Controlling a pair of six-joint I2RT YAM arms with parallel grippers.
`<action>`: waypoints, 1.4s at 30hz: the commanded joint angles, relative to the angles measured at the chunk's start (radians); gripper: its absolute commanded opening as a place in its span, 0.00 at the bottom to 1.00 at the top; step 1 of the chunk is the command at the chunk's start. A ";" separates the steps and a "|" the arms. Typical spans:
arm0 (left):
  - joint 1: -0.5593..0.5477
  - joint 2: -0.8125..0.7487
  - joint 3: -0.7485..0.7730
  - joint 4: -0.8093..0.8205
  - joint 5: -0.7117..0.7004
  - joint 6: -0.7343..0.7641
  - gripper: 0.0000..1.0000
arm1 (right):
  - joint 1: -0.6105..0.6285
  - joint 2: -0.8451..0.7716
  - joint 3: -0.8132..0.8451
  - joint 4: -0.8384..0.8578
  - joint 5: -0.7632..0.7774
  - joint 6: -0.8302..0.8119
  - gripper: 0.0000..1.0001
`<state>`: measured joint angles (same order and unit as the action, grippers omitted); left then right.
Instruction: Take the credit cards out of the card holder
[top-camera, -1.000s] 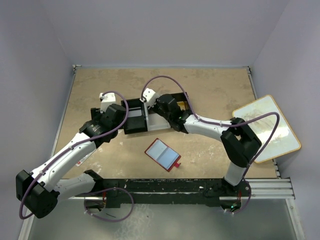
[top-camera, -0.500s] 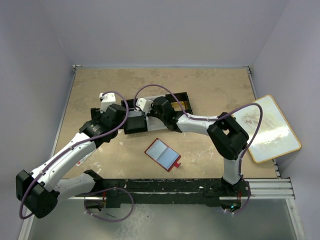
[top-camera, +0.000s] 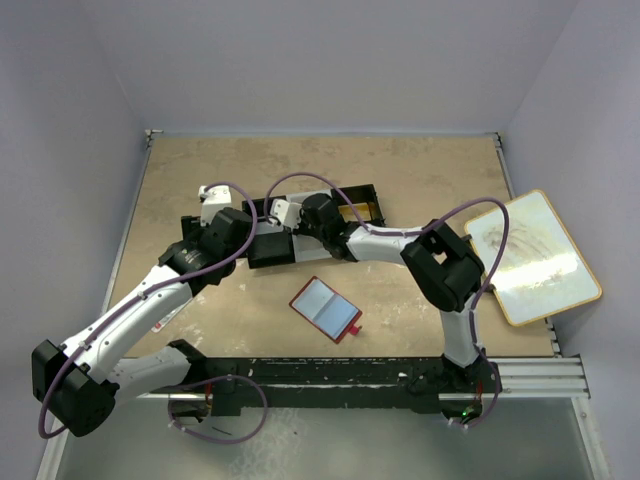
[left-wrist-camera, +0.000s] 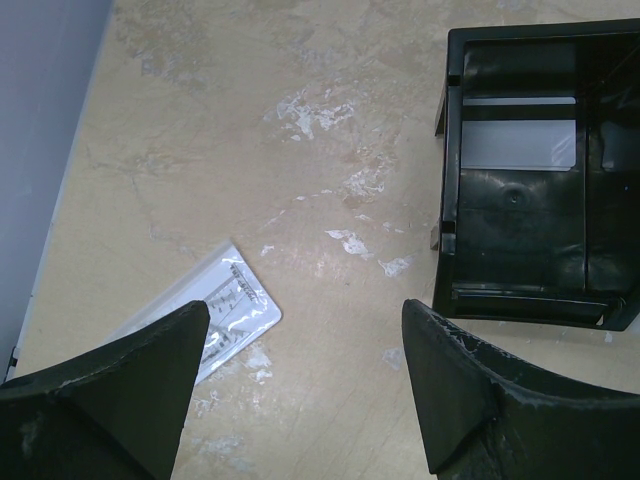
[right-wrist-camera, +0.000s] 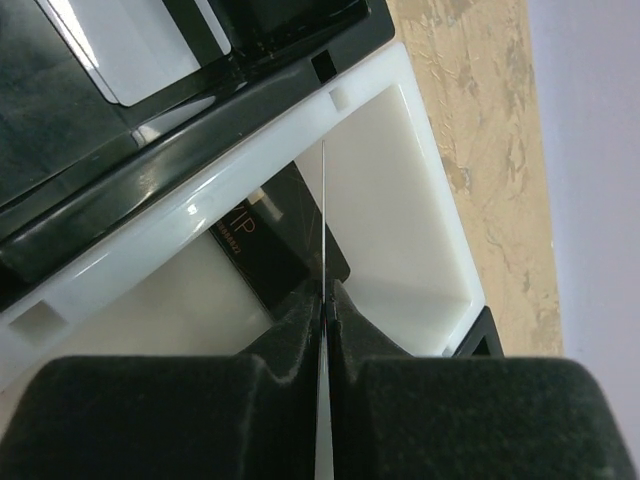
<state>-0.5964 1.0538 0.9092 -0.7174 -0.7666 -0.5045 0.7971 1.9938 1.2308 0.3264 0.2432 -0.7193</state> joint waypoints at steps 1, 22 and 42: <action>0.004 -0.008 0.007 0.018 -0.022 -0.002 0.75 | -0.016 0.006 0.058 -0.006 -0.019 -0.006 0.06; 0.003 -0.006 0.007 0.018 -0.025 -0.002 0.75 | -0.036 0.017 0.093 -0.099 -0.081 0.054 0.25; 0.003 -0.024 0.008 0.021 -0.002 0.003 0.75 | -0.041 -0.508 -0.155 -0.095 0.104 0.853 0.38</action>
<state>-0.5964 1.0534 0.9092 -0.7193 -0.7658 -0.5045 0.7593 1.5372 1.1564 0.3122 0.2802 -0.1856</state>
